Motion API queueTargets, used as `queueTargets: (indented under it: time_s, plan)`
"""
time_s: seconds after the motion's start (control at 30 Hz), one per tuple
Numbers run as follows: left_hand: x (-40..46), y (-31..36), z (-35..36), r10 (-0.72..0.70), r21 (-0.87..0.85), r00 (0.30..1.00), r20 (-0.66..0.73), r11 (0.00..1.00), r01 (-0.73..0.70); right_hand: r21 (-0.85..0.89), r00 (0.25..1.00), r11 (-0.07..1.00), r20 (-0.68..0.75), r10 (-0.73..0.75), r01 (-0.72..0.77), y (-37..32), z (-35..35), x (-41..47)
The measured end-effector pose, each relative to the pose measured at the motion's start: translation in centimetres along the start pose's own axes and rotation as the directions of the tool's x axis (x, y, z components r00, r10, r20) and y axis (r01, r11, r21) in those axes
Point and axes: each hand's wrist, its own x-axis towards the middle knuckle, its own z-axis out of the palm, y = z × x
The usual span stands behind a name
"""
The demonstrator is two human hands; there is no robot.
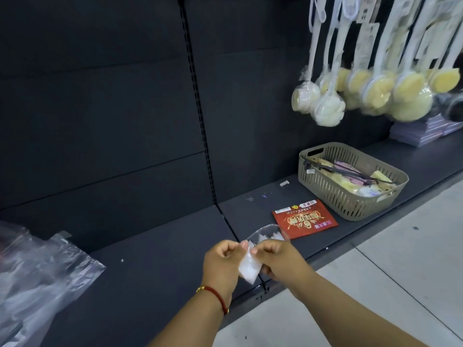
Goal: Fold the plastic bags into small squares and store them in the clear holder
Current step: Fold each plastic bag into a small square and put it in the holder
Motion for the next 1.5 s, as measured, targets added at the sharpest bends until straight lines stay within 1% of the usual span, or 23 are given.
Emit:
queueTargets:
  time_s: [0.07,0.13,0.2,0.3,0.37,0.43,0.5,0.57,0.63,0.73,0.83,0.9,0.97,1.03,1.13,1.2,1.3,1.4,1.5]
  plan:
    - [1.3,-1.5,0.2,-0.052,0.037,0.998,0.040,0.998,0.050,-0.017,1.000,1.000,0.021,-0.011,0.012,1.2,-0.4,0.9]
    - [2.3,-2.5,0.8,-0.086,0.069,0.993,0.080,0.994,0.081,-0.091,1.000,0.996,-0.005,-0.013,0.013,2.2,-0.8,2.1]
    - [3.5,-3.2,1.2,-0.107,0.139,0.986,0.125,0.986,0.089,-0.171,0.996,0.985,-0.085,-0.006,-0.009,3.0,-1.6,3.8]
    - [5.2,-4.3,1.8,-0.128,0.315,0.970,0.207,0.947,0.058,-0.151,0.962,0.983,-0.266,0.061,-0.105,4.2,-4.4,6.8]
    - [6.4,-5.7,2.2,-0.111,0.445,0.959,0.262,0.896,-0.018,-0.151,0.924,0.977,-0.372,0.086,-0.152,5.1,-6.4,8.7]
    - [7.2,-6.7,2.8,-0.120,0.542,0.947,0.299,0.838,-0.065,-0.175,0.895,0.968,-0.439,0.085,-0.178,5.8,-7.9,10.2]
    - [7.8,-7.6,3.4,-0.150,0.620,0.929,0.338,0.778,-0.100,-0.213,0.881,0.956,-0.465,0.084,-0.203,6.3,-8.6,11.5]
    - [8.6,-8.5,4.1,-0.160,0.693,0.910,0.383,0.701,-0.168,-0.262,0.876,0.937,-0.475,0.083,-0.231,6.8,-8.8,12.8]
    - [9.5,-9.4,4.8,-0.163,0.745,0.898,0.410,0.628,-0.226,-0.369,0.889,0.894,-0.454,0.066,-0.255,7.3,-8.5,14.0]
    - [10.7,-10.5,5.7,-0.175,0.782,0.869,0.462,0.543,-0.306,-0.531,0.918,0.809,-0.396,0.025,-0.252,8.0,-8.1,15.1]
    - [11.1,-11.6,6.2,-0.174,0.810,0.841,0.512,0.424,-0.405,-0.626,0.931,0.739,-0.364,0.005,-0.249,8.8,-7.6,15.7]
    - [11.4,-12.3,6.5,-0.200,0.829,0.833,0.516,0.359,-0.428,-0.705,0.937,0.661,-0.350,-0.009,-0.257,9.4,-7.1,16.3]
    - [11.5,-12.8,6.7,-0.231,0.840,0.822,0.520,0.312,-0.444,-0.774,0.939,0.574,-0.342,-0.025,-0.267,9.8,-6.4,16.7]
    - [11.6,-13.0,7.0,-0.238,0.842,0.816,0.527,0.274,-0.464,-0.814,0.935,0.509,-0.351,-0.047,-0.280,10.1,-5.9,17.2]
    - [11.7,-13.3,7.1,-0.235,0.838,0.811,0.536,0.259,-0.480,-0.850,0.926,0.439,-0.366,-0.096,-0.290,10.6,-5.5,17.5]
    - [11.6,-13.4,7.1,-0.234,0.839,0.810,0.537,0.248,-0.485,-0.857,0.918,0.427,-0.375,-0.133,-0.288,11.0,-5.2,17.8]
    - [11.5,-13.7,7.1,-0.222,0.840,0.814,0.537,0.231,-0.491,-0.830,0.894,0.449,-0.428,-0.134,-0.331,11.7,-5.0,18.2]
    - [11.2,-14.0,7.2,-0.192,0.836,0.818,0.541,0.229,-0.499,-0.827,0.902,0.431,-0.427,-0.063,-0.362,12.2,-4.9,18.6]
    - [11.2,-14.2,7.3,-0.182,0.838,0.823,0.539,0.218,-0.501,-0.795,0.904,0.472,-0.427,0.011,-0.381,12.2,-5.0,18.9]
